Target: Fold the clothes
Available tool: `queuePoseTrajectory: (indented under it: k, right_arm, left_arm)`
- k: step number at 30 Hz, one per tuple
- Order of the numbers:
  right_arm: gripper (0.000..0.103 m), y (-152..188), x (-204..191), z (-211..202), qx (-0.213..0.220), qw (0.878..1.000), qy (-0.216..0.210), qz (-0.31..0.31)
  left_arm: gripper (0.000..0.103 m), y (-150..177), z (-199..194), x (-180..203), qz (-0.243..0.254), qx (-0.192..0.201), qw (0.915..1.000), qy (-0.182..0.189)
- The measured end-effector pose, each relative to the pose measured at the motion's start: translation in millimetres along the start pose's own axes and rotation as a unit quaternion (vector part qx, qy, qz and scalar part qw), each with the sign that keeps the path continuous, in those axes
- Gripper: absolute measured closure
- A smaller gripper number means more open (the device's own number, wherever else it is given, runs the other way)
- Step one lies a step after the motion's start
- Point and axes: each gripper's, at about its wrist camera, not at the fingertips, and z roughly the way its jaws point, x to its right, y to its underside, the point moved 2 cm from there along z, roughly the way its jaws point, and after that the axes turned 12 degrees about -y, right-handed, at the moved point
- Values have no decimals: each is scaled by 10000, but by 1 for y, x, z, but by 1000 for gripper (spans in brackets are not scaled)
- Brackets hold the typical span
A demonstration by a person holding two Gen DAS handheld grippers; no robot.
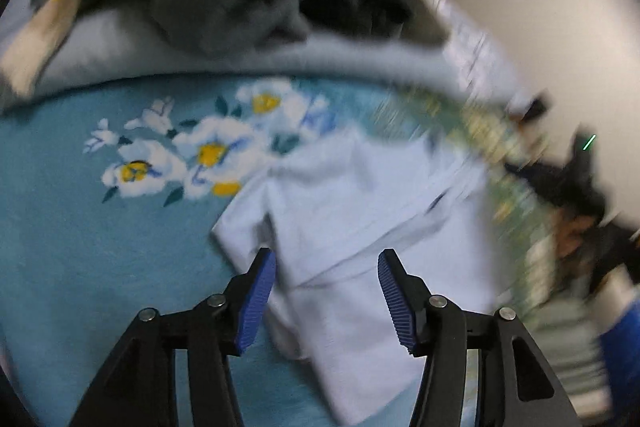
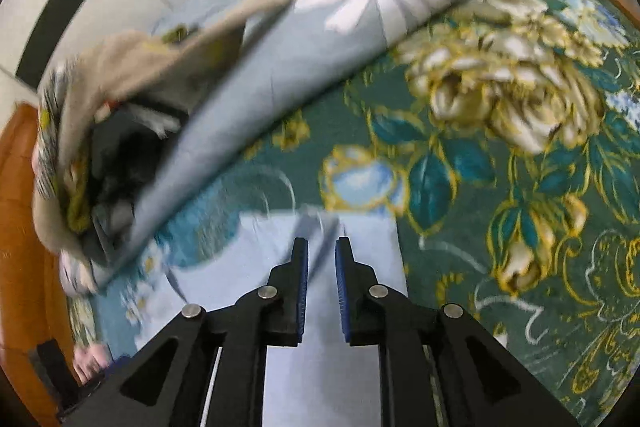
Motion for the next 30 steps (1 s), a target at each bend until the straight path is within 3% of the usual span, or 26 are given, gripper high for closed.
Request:
queuePoseTrajectory:
  k: [3, 5, 6, 8, 10, 11, 12, 16, 19, 23, 27, 29, 30]
  right_arm:
    - [87, 7, 0, 11, -111, 9999, 63, -74]
    - [85, 5, 1, 17, -79, 10000, 29, 37]
    - [84, 3, 2, 20, -60, 9999, 14, 106]
    - [84, 0, 2, 25, -24, 9997, -17, 243]
    - [84, -2, 5, 33, -87, 9993, 99, 354]
    - [86, -2, 6, 36, -118, 9990, 151, 398]
    - [101, -1, 6, 38, -153, 9990, 86, 412]
    - [102, -6, -3, 32, -92, 9990, -222, 364]
    - [102, -26, -8, 18, 346, 9977, -373, 450]
    - [102, -41, -6, 37, 373, 9969, -124, 676]
    - [101, -37, 6, 55, 344, 9938, -181, 1041]
    - [99, -34, 9, 53, 412, 9925, -270, 1123]
    - [89, -33, 10, 46, 494, 9922, -279, 1107]
  left_arm:
    - [48, 3, 11, 0, 34, -199, 9997, -164]
    - [58, 4, 18, 0, 56, -332, 9991, -274]
    - [70, 5, 22, 0, 67, -398, 9986, -329]
    - [77, 7, 29, -1, 90, -531, 9976, -438]
    - [95, 6, 28, -3, 63, -547, 9979, -353]
    - [96, 5, 25, -2, 57, -554, 9981, -260]
    - [100, 5, 22, -2, 52, -561, 9983, -167]
    - [101, -8, 6, -7, -239, -317, 9983, 418]
    - [101, -28, 0, -27, -906, 93, 9922, 850]
    - [101, -35, 18, -52, -1589, 313, 9837, 777]
    - [100, -31, 31, -65, -1745, 165, 9838, 375]
    - [100, -31, 27, -72, -1877, 258, 9811, 404]
    - [100, -31, 25, -75, -1974, 319, 9786, 487]
